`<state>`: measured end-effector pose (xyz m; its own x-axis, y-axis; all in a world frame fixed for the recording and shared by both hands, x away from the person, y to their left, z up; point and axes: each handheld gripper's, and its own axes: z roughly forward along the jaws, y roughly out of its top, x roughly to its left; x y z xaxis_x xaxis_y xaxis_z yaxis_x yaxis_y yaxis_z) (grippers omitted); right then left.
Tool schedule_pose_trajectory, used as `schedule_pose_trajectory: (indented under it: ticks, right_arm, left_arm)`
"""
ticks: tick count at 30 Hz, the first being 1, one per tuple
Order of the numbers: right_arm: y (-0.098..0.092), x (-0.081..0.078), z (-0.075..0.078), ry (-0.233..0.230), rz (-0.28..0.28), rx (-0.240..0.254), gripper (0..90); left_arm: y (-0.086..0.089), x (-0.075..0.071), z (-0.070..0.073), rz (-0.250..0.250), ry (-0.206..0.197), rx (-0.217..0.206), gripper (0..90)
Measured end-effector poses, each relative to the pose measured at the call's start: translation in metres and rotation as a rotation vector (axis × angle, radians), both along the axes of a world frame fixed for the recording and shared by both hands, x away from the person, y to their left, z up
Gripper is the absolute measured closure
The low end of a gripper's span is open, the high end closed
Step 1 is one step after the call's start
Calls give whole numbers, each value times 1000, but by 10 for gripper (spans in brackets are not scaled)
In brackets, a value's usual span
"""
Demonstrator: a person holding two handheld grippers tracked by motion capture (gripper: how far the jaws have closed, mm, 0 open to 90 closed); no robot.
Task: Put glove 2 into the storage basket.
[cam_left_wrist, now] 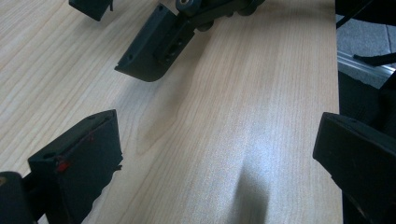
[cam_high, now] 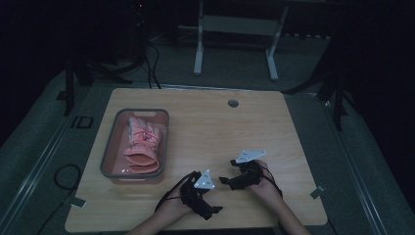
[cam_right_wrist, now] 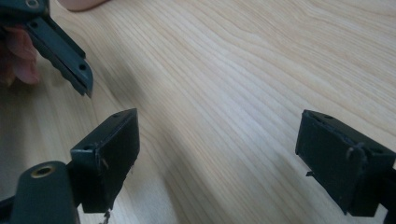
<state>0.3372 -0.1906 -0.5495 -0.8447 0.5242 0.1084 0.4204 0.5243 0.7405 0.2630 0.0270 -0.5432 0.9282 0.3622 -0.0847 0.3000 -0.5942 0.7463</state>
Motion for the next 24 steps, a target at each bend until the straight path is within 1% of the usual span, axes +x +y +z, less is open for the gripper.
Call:
schedule_pose_trajectory:
  ticks: [5,7,9,10,15,18,21,24]
  right_arm:
    - [-3,0,-4,-11,-10,8,136]
    - [-4,1,-4,-20,-14,11,136]
    - [-6,2,-4,-17,-17,21,136]
    - [-7,2,-5,-14,-23,22,136]
    - [-8,2,-5,-14,-24,33,136]
    - [-8,2,-6,-14,-25,24,136]
    - [-8,2,-6,-13,-28,21,136]
    - [-8,3,-6,-12,-28,22,136]
  left_arm:
    - [0,0,-5,-5,-22,-10,13]
    - [0,0,-8,-12,-11,-5,13]
    - [0,0,-10,-7,-20,5,13]
    - [0,0,-11,-6,-15,6,14]
    - [2,1,-9,3,-20,-5,13]
    - [3,1,-10,2,-5,-12,13]
    - [3,1,-10,3,-12,-6,13]
    - [4,1,-9,4,-12,-16,13]
